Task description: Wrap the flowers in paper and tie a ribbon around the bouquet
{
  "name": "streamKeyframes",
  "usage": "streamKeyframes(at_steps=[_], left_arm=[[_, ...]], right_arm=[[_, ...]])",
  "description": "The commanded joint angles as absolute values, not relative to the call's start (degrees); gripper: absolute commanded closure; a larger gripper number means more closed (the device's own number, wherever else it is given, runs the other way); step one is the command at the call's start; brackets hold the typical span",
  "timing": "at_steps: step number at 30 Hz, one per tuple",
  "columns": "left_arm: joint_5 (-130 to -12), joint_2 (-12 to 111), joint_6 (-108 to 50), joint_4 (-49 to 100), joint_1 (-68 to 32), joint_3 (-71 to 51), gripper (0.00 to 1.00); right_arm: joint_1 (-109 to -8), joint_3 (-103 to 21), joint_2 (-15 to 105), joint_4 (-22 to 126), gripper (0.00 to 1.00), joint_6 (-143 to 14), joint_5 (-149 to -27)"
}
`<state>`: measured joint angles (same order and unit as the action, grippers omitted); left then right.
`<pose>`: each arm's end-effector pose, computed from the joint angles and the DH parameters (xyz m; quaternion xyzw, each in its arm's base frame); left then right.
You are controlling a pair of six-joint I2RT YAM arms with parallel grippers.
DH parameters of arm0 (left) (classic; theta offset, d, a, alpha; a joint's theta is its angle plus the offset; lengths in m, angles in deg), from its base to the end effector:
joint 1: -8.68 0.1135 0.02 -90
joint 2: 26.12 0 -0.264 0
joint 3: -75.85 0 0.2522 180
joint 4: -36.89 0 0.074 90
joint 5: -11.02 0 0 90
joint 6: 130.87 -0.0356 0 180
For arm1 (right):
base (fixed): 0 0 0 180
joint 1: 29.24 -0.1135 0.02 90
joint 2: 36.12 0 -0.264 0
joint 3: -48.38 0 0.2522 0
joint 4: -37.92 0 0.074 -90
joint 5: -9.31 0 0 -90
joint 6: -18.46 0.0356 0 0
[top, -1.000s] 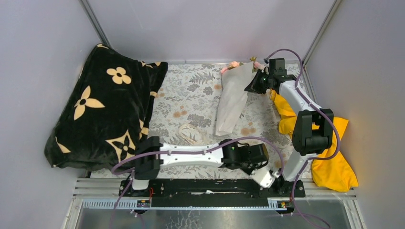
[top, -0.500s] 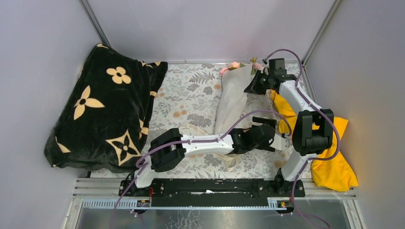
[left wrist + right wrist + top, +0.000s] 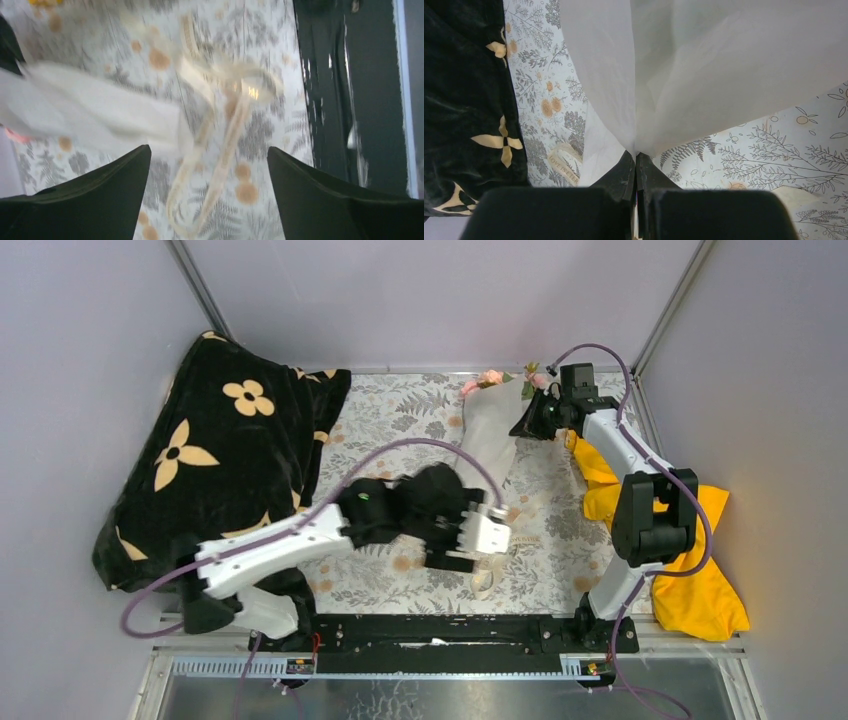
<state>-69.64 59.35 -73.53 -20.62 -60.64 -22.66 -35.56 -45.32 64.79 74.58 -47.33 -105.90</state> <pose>0.1086 -0.3040 0.3571 0.7340 0.5540 -0.1926 0.3425 0.3927 0.0587 0.2675 0.0552 0.9003 0.2944 0.3160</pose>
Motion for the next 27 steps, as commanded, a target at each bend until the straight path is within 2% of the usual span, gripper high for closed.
streamKeyframes(at_steps=[1,4,8,12,15,19,22,24,27], left_arm=[[-55.8,51.0,-83.8,-33.7,-52.0,-10.3,0.12],[-54.5,47.9,-89.0,-29.0,-45.5,-1.4,0.16],[-60.2,50.9,-91.8,-16.9,-38.4,6.0,0.05],[-62.0,56.8,-97.4,-12.6,-31.9,6.6,0.01],[-65.0,59.2,-101.6,-11.1,-30.9,8.5,0.01],[-62.9,60.5,-104.8,-10.2,-30.9,12.6,0.03],[-66.1,62.3,-104.7,-5.2,-31.0,15.9,0.09],[-70.5,64.0,-103.8,0.0,-31.0,17.5,0.17],[-74.3,65.4,-102.7,4.5,-31.0,18.8,0.5]], right_arm=[[-36.3,-45.1,60.7,73.9,1.0,-48.2,-108.4],[-36.3,-44.5,60.4,74.0,1.0,-48.5,-107.8],[-36.4,-44.1,60.1,74.5,1.0,-48.8,-107.3],[-36.4,-43.6,59.5,75.1,1.0,-49.4,-106.8],[-36.4,-43.0,59.0,75.1,1.0,-49.5,-106.8],[-36.7,-42.1,58.6,74.9,1.0,-49.4,-107.3],[-37.4,-41.5,58.2,74.8,1.0,-49.3,-107.6],[-38.0,-41.0,57.9,74.6,1.0,-49.3,-107.7],[-38.4,-39.7,57.1,73.9,1.0,-48.8,-109.0]])
